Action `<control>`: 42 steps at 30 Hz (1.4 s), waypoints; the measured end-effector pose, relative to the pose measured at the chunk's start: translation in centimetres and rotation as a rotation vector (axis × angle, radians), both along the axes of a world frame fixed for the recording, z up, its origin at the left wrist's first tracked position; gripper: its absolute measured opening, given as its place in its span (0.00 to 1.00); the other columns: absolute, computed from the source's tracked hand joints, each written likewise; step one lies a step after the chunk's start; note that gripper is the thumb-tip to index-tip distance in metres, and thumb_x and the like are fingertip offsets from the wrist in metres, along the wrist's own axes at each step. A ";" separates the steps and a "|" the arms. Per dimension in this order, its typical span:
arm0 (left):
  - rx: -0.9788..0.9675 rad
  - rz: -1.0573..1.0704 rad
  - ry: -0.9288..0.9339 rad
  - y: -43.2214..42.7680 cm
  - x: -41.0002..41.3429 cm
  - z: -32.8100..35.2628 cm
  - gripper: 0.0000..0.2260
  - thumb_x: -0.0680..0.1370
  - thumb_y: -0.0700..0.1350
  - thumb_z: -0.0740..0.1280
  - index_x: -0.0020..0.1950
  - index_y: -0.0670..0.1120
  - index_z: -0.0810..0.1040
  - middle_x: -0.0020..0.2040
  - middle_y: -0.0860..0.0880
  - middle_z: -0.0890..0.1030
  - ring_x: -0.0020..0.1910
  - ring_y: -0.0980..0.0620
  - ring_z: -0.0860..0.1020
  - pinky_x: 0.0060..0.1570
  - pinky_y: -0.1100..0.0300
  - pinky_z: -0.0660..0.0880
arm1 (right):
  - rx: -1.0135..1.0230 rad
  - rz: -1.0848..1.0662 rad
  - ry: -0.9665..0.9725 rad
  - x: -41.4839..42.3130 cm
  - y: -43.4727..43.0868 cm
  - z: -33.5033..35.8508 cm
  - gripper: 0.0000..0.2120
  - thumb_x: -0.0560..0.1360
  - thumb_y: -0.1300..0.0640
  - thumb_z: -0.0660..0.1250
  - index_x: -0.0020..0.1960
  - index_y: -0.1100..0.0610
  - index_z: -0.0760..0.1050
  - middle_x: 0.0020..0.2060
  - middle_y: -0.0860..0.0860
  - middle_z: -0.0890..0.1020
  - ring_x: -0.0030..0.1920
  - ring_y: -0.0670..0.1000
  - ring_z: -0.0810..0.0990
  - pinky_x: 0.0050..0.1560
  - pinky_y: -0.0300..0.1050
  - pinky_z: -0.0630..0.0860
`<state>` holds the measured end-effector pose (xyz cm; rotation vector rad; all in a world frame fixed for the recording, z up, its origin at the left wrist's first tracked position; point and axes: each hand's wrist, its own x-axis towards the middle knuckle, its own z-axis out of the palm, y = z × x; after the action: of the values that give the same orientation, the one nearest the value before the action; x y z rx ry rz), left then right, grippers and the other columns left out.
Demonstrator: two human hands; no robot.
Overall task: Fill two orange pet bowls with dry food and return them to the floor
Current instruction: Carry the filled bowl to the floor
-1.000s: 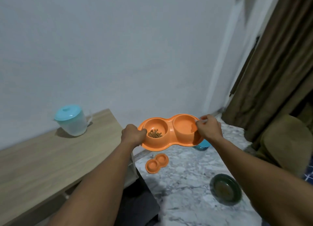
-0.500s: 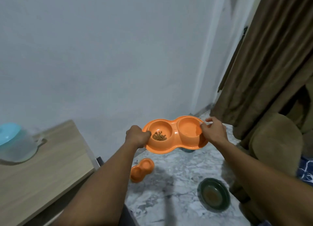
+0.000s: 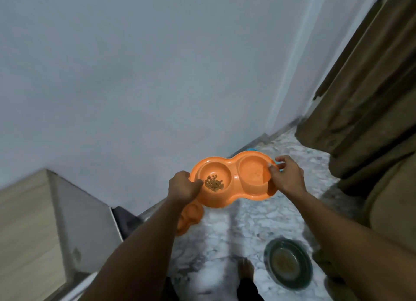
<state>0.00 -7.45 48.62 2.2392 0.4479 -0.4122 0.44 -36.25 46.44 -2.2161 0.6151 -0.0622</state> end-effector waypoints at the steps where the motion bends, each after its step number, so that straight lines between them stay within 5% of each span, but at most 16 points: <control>1: 0.015 -0.003 0.003 -0.4 1.2 -1.6 0.26 0.69 0.59 0.69 0.58 0.43 0.80 0.53 0.44 0.83 0.56 0.42 0.80 0.57 0.54 0.76 | 0.001 0.011 0.010 1.3 -0.4 -1.4 0.17 0.76 0.49 0.69 0.63 0.53 0.74 0.56 0.56 0.82 0.58 0.59 0.80 0.58 0.59 0.78; 6: 0.064 -0.015 0.065 -2.3 6.8 -10.1 0.18 0.74 0.56 0.71 0.57 0.45 0.80 0.50 0.47 0.82 0.54 0.46 0.80 0.49 0.60 0.68 | 0.023 0.076 0.044 7.9 -2.3 -10.9 0.16 0.77 0.51 0.69 0.62 0.55 0.75 0.55 0.54 0.82 0.54 0.56 0.81 0.57 0.56 0.78; 10: 0.049 0.028 0.057 -3.8 11.3 -19.5 0.17 0.73 0.53 0.72 0.57 0.45 0.79 0.51 0.47 0.83 0.53 0.45 0.80 0.48 0.57 0.72 | 0.044 0.105 0.044 13.1 -3.8 -20.9 0.15 0.77 0.50 0.69 0.61 0.54 0.75 0.54 0.52 0.82 0.52 0.54 0.81 0.53 0.51 0.78; 15: 0.022 0.035 0.062 -4.9 15.7 -33.9 0.25 0.64 0.59 0.68 0.56 0.46 0.80 0.52 0.47 0.84 0.54 0.46 0.81 0.50 0.55 0.75 | 0.016 0.144 0.043 17.6 -5.1 -34.9 0.15 0.77 0.49 0.70 0.61 0.52 0.75 0.52 0.51 0.82 0.52 0.54 0.81 0.54 0.56 0.80; 20: 0.015 0.043 0.074 -5.3 19.2 -49.3 0.17 0.73 0.49 0.73 0.60 0.44 0.81 0.55 0.45 0.84 0.55 0.46 0.80 0.48 0.59 0.70 | -0.040 0.163 0.029 20.6 -5.9 -50.0 0.14 0.76 0.48 0.70 0.59 0.53 0.76 0.52 0.53 0.83 0.51 0.55 0.81 0.54 0.56 0.79; 28: 0.083 0.040 0.086 -4.9 21.4 -68.8 0.19 0.75 0.51 0.72 0.62 0.43 0.80 0.57 0.43 0.82 0.57 0.44 0.80 0.49 0.60 0.70 | -0.052 0.167 0.007 22.0 -5.6 -69.2 0.11 0.75 0.51 0.71 0.55 0.53 0.77 0.48 0.52 0.83 0.49 0.56 0.81 0.52 0.50 0.76; 33: 0.133 0.011 0.106 -3.9 21.9 -75.6 0.18 0.75 0.52 0.72 0.60 0.43 0.80 0.57 0.43 0.83 0.56 0.44 0.81 0.52 0.56 0.74 | -0.085 0.161 -0.019 21.9 -4.5 -76.0 0.10 0.76 0.51 0.70 0.54 0.54 0.77 0.45 0.52 0.82 0.48 0.55 0.80 0.49 0.48 0.73; 39: 0.102 -0.005 0.108 -3.8 21.8 -79.3 0.14 0.75 0.50 0.71 0.57 0.44 0.81 0.51 0.45 0.84 0.47 0.48 0.82 0.41 0.60 0.73 | -0.092 0.182 0.012 22.6 -4.4 -79.2 0.11 0.76 0.48 0.70 0.55 0.53 0.76 0.46 0.51 0.82 0.47 0.54 0.79 0.48 0.47 0.71; 42: 0.095 -0.014 0.113 -4.1 21.5 -80.1 0.13 0.73 0.51 0.70 0.53 0.46 0.80 0.48 0.46 0.84 0.46 0.47 0.83 0.48 0.50 0.81 | -0.109 0.194 0.033 22.7 -4.6 -79.8 0.11 0.76 0.48 0.70 0.54 0.53 0.76 0.46 0.51 0.82 0.47 0.55 0.80 0.47 0.48 0.73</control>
<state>21.54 -11.51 -31.50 2.3201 0.5207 -0.5370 23.15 -40.85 -33.40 -2.3758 0.4202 0.0420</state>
